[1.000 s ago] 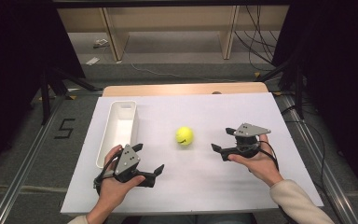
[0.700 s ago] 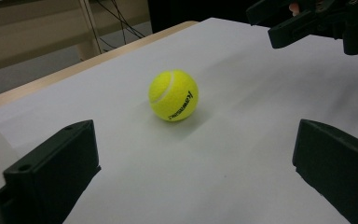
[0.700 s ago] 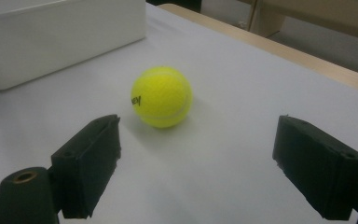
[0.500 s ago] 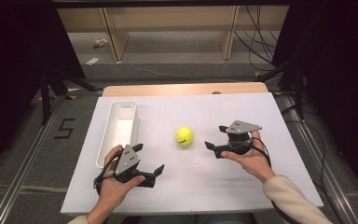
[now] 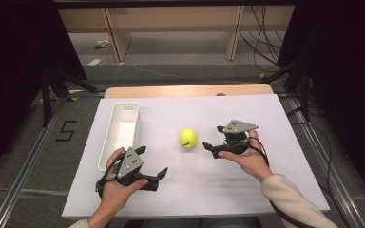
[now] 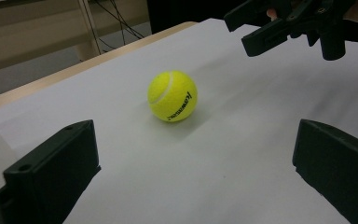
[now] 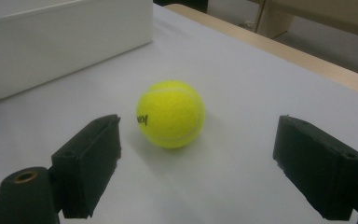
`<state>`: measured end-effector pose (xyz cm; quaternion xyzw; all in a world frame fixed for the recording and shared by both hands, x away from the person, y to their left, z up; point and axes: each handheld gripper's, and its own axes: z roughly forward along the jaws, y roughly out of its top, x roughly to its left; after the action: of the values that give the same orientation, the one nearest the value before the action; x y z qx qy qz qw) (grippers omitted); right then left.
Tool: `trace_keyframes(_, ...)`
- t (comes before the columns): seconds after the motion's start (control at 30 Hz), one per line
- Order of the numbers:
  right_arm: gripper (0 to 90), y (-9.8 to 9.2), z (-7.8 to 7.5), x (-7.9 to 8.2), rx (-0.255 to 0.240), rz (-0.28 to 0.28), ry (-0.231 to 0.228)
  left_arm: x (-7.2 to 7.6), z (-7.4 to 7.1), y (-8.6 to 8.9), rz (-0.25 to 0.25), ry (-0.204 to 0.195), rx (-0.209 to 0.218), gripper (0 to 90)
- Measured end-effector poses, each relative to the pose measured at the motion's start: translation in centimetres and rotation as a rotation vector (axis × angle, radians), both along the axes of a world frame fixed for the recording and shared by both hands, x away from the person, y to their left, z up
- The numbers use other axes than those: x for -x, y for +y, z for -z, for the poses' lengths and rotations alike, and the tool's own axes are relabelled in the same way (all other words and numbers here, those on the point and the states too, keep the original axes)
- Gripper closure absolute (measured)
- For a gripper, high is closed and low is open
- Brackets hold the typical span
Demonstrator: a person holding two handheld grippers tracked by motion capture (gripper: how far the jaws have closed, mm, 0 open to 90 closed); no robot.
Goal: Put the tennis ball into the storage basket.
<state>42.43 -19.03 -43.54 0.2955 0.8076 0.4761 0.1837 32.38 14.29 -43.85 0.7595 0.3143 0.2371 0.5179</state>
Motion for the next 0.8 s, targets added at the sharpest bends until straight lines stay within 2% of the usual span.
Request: trace_keyframes(0.8,15.6,2.1,0.6,-1.5,0.017,-0.014,0.015,0.0,0.0,0.0,0.001,0.001,0.004,0.0)
